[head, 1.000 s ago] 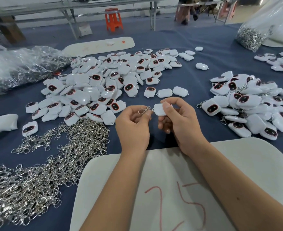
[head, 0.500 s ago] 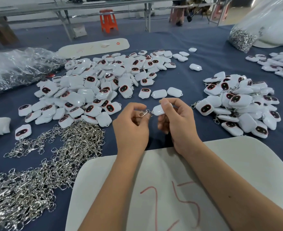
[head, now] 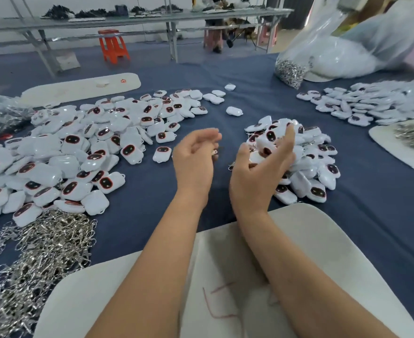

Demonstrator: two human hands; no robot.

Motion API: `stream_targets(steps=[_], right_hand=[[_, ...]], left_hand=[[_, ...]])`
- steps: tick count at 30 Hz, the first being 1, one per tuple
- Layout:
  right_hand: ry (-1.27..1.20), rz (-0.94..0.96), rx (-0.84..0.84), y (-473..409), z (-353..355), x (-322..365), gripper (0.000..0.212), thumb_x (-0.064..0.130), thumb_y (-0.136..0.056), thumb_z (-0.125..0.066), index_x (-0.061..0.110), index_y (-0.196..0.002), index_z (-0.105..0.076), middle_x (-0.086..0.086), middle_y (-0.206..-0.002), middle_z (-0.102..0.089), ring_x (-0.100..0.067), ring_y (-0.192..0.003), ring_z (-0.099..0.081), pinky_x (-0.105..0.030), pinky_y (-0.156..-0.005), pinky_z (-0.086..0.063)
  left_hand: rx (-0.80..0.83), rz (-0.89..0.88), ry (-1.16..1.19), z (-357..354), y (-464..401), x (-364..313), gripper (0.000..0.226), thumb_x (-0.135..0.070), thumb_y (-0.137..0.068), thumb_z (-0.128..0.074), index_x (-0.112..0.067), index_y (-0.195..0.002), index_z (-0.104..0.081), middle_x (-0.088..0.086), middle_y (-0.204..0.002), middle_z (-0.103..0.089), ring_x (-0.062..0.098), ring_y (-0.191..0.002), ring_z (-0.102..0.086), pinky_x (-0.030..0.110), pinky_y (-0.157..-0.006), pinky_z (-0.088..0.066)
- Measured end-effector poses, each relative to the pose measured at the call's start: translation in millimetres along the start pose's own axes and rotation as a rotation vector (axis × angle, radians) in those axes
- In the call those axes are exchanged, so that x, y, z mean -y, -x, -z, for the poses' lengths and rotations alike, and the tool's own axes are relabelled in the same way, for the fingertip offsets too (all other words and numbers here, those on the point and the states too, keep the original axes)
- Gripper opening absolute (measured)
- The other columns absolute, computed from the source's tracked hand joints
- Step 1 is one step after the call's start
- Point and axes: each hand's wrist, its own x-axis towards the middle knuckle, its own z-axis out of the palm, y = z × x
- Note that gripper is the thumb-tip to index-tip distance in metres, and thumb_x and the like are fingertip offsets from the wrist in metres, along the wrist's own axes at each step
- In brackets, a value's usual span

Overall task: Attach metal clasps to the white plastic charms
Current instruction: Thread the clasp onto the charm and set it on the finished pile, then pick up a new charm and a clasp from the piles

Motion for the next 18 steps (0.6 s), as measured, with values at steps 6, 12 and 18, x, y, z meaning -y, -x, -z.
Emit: stream_targets(steps=[6, 12, 18], right_hand=[[0.489, 0.219, 0.119, 8, -2, 4, 0.084, -0.002, -0.085, -0.059, 0.019, -0.161, -0.032, -0.018, -0.170, -0.006, -0.033, -0.155, -0.014, -0.021, -0.122, 0.002], [0.492, 0.273, 0.231, 14, -4, 4, 0.052, -0.001, -0.082, -0.059, 0.010, -0.133, -0.062, -0.017, -0.149, -0.043, -0.037, -0.137, -0.037, -0.048, -0.111, -0.035], [0.362, 0.301, 0.203, 15, -5, 3, 0.043, -0.008, -0.081, -0.057, 0.008, -0.120, -0.064, -0.012, -0.124, -0.055, -0.031, -0.116, -0.045, -0.032, -0.097, -0.039]], left_hand=[[0.289, -0.283, -1.195, 14, -24, 32, 0.052, -0.021, -0.095, -0.043, -0.019, -0.146, -0.054, 0.002, -0.157, -0.046, 0.028, -0.150, -0.029, 0.040, -0.118, -0.032], [0.204, -0.401, -1.330, 13, -40, 37, 0.037, -0.021, -0.096, -0.054, -0.022, -0.133, -0.060, -0.001, -0.134, -0.060, 0.027, -0.127, -0.043, 0.035, -0.101, -0.039], [0.249, -0.495, -1.574, 22, -48, 26, 0.028, -0.029, -0.099, -0.054, -0.022, -0.121, -0.070, 0.001, -0.122, -0.056, 0.027, -0.119, -0.042, 0.037, -0.091, -0.041]])
